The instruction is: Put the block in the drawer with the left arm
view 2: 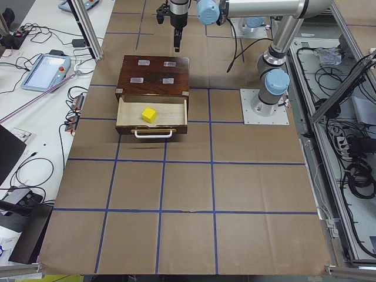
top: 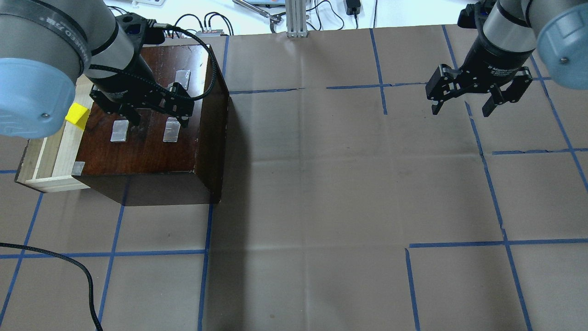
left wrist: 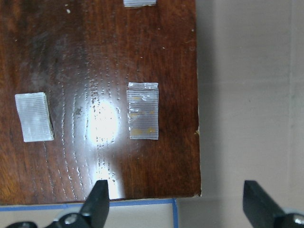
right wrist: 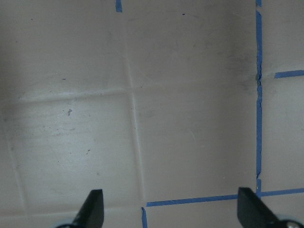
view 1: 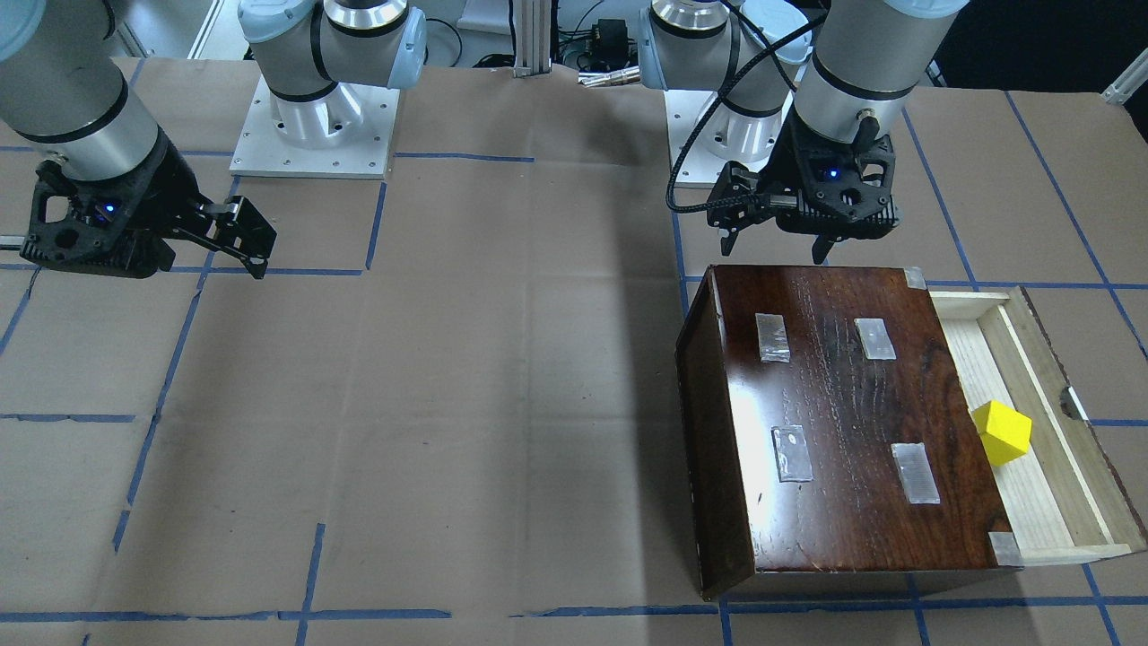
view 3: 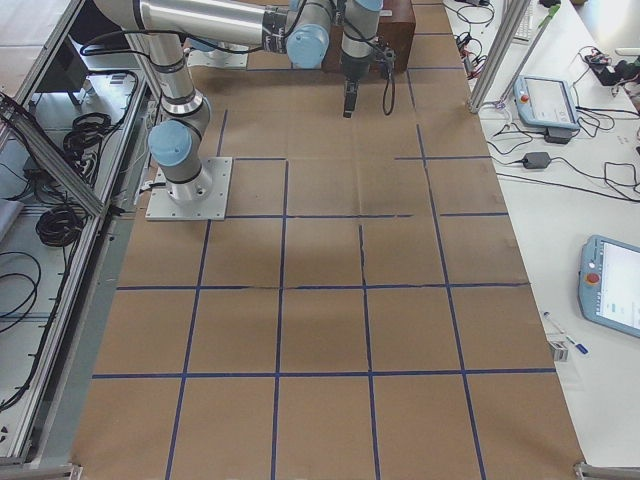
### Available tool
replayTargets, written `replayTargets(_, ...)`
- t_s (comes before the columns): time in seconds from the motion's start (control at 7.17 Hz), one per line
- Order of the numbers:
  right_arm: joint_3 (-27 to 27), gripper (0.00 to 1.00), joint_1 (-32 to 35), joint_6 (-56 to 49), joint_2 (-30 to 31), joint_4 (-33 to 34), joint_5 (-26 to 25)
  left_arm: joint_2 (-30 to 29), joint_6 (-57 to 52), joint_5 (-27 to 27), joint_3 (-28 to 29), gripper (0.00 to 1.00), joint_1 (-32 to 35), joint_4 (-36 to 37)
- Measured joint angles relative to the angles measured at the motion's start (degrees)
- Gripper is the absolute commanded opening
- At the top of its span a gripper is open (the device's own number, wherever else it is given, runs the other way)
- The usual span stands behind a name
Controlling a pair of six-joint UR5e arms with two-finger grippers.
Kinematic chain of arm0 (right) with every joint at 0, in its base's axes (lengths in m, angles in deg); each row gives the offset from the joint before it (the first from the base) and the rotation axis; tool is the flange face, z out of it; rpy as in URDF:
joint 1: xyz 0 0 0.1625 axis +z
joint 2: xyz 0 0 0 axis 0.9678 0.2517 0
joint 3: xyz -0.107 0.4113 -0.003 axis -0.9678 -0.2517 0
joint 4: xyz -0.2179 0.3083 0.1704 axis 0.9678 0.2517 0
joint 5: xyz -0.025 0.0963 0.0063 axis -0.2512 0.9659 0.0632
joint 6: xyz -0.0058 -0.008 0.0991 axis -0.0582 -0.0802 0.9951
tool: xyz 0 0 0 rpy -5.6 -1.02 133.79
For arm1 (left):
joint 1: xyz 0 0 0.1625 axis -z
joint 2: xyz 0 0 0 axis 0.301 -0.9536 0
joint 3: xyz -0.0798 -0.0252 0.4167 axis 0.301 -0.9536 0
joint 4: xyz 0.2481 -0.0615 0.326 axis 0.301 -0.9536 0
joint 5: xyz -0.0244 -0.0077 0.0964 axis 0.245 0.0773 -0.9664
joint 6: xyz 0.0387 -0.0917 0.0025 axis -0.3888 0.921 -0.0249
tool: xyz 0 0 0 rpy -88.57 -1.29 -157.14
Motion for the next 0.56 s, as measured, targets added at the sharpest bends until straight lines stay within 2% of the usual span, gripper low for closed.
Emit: replayTargets(0.56,0.0,1.00,0.0,0.0,0.0,0.0,0.0,-0.1,-2.3,1.0,0.1,0.99,0.2,-0.2)
